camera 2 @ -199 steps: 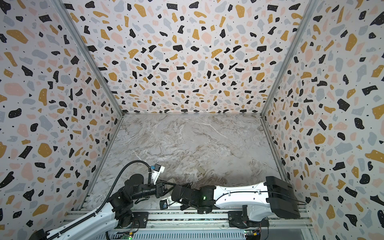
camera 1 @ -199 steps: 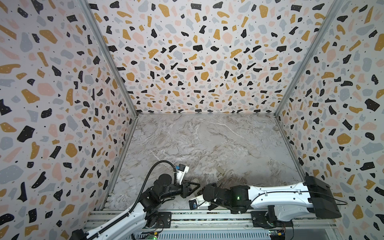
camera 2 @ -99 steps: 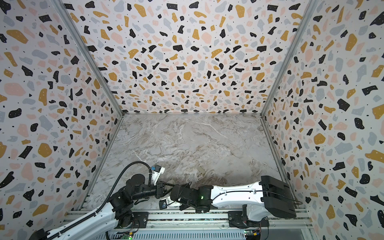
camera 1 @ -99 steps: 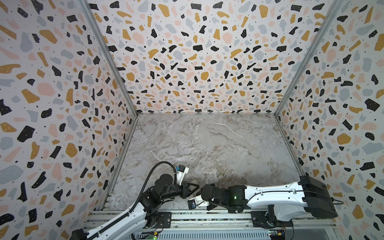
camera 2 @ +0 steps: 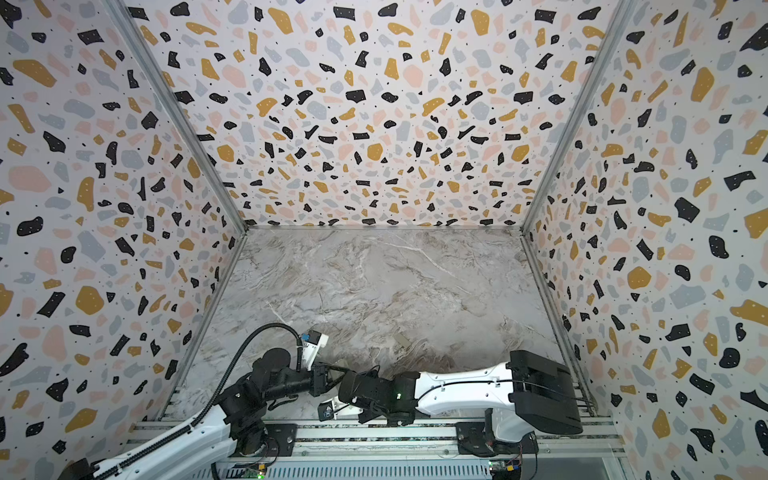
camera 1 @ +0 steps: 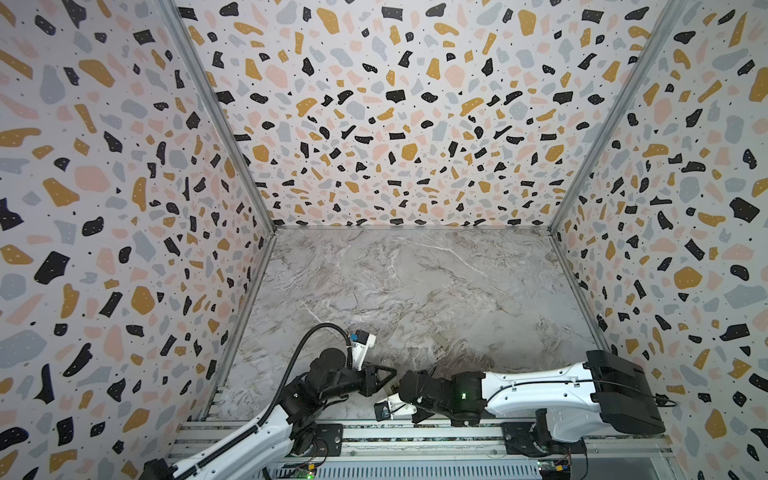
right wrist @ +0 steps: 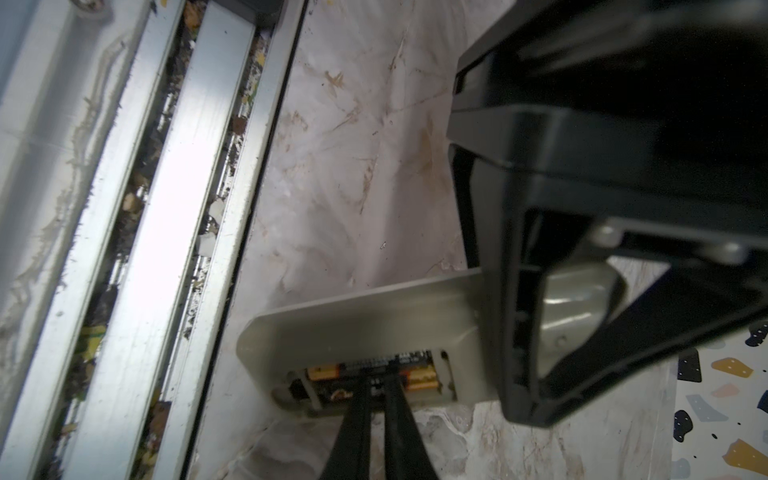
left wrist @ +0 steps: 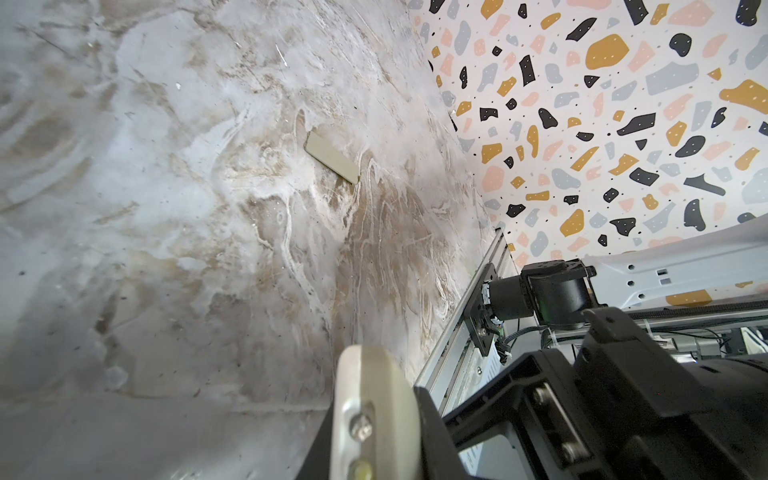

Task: Load the batteries into the remote control
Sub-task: 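Lift the right gripper off the remote and move it to the beige cover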

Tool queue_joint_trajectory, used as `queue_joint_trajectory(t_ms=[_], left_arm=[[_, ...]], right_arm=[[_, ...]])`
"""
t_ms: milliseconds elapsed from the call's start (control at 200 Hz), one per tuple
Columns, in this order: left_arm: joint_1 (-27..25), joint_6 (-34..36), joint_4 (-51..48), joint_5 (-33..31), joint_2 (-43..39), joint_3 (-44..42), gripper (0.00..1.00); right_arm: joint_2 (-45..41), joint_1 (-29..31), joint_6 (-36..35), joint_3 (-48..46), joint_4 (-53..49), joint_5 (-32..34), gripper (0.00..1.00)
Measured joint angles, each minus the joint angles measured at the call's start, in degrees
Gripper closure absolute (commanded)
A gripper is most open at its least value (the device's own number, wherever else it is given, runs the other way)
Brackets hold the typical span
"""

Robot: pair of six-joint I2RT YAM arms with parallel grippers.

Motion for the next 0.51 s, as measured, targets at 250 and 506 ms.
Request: queue_joint_trajectory(t_ms=[250,506], left_arm=[[0.0,0.0,0.0,-0.6,0.0,0.0,1.00],[0.0,0.1,3.4,-1.3,0.5,0.2,1.00]], right_arm=[[0.0,-0.1,0.4,-0.1,0.4,0.5,0.86],[-4.0,-1.2,5.2,-1.2,0.5,0.7,0.72]])
